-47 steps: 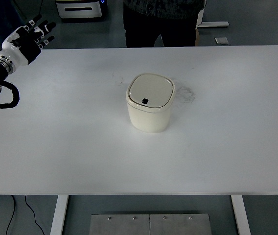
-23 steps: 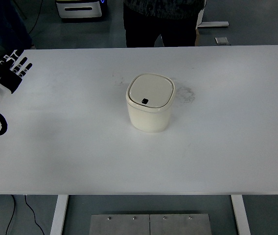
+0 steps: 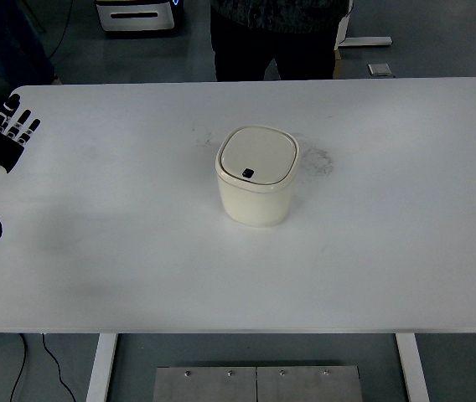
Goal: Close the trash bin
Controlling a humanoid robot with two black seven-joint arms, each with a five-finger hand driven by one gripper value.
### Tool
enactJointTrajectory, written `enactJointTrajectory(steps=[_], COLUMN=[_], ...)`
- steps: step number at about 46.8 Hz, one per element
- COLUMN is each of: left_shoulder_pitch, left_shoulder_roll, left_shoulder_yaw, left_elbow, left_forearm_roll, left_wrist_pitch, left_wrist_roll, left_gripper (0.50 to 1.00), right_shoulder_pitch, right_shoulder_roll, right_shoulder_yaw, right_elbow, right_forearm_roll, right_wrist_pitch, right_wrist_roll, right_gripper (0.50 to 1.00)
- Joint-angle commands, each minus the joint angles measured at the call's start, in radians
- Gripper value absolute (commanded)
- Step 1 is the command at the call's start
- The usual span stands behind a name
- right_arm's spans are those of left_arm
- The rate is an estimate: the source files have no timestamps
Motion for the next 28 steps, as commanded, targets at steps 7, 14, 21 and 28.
enactJointTrajectory(steps=[7, 14, 21, 28], left_shoulder_pitch=[0.001, 0.007, 0.009, 0.007], left_shoulder_roll=[0.0, 0.001, 0.0, -0.002], left_shoulder_yaw=[0.003, 0.003, 0.003, 0.003], left_elbow=[0.0, 0.0, 0.0, 0.0], left_forearm_roll=[0.007, 0.007, 0.008, 0.031], left_wrist_pitch=[0.007, 0.005, 0.003, 0.003], left_wrist_roll=[0.0, 0.0, 0.0, 0.0], left_gripper=[1.0, 1.0, 1.0, 1.0], right_shoulder_pitch=[0.0, 0.0, 0.0, 0.002], right_shoulder_roll=[0.0, 0.0, 0.0, 0.0], right_shoulder_yaw=[0.0, 0.0, 0.0, 0.0], right_elbow=[0.0, 0.0, 0.0, 0.002], right_forearm_roll=[0.0, 0.0, 0.001, 0.001], right_wrist_pitch=[0.0, 0.0, 0.0, 0.0], right_wrist_roll=[0.0, 0.0, 0.0, -0.003], right_gripper=[0.991, 0.991, 0.991, 0.991])
